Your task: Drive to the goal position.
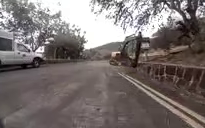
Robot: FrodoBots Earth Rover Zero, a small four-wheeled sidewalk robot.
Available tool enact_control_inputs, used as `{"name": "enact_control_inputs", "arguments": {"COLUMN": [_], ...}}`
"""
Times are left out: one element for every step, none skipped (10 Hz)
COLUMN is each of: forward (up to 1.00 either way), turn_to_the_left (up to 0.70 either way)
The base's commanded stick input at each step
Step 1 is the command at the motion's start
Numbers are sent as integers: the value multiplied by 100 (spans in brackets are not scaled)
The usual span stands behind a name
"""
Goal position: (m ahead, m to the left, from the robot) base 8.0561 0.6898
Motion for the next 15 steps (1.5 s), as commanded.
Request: {"name": "enact_control_inputs", "arguments": {"forward": [70,70,70,70,70,70,70,70,70,70,70,70,70,70,70], "turn_to_the_left": [0,0,0,0,0,0,0,0,0,0,0,0,0,0,0]}}
